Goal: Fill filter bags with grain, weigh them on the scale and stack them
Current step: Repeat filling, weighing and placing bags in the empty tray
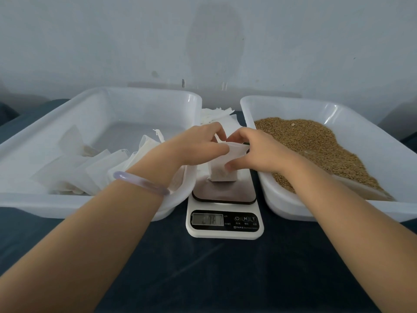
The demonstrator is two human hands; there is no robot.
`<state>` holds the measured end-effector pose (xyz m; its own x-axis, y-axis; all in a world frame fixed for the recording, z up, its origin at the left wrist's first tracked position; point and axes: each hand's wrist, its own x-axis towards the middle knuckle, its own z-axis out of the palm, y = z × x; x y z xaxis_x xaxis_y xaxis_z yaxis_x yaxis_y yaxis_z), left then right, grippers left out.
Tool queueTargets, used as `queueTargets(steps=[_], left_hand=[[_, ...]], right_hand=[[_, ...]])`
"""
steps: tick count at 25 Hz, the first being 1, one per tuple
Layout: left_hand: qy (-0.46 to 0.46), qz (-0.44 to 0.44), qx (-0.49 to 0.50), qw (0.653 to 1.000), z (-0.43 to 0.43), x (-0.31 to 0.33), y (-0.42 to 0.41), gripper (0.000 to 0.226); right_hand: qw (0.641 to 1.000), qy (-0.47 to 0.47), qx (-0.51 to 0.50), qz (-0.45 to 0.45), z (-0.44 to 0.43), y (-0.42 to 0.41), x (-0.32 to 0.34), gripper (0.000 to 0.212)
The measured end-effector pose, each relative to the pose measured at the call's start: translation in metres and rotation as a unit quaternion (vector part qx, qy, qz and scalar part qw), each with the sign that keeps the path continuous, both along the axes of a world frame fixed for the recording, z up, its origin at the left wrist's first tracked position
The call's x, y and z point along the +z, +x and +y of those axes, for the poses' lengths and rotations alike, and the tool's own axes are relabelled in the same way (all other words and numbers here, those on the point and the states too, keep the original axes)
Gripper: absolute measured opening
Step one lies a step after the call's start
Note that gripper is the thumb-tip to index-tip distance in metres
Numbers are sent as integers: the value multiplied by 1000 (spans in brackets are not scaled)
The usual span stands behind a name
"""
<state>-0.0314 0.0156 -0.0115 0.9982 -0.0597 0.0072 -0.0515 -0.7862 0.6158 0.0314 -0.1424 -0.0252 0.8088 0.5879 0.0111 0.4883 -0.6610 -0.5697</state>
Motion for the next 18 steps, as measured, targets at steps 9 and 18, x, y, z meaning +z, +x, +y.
queueTargets(steps=[9, 18], left_hand=[[8, -2, 1, 1000, -1, 0, -1, 25], [11, -8, -8, 1000, 1, -2, 2, 17]], right_hand=[[1000, 22, 2, 8, -1, 0, -1, 65], [999, 35, 4, 12, -1, 1, -2, 57]])
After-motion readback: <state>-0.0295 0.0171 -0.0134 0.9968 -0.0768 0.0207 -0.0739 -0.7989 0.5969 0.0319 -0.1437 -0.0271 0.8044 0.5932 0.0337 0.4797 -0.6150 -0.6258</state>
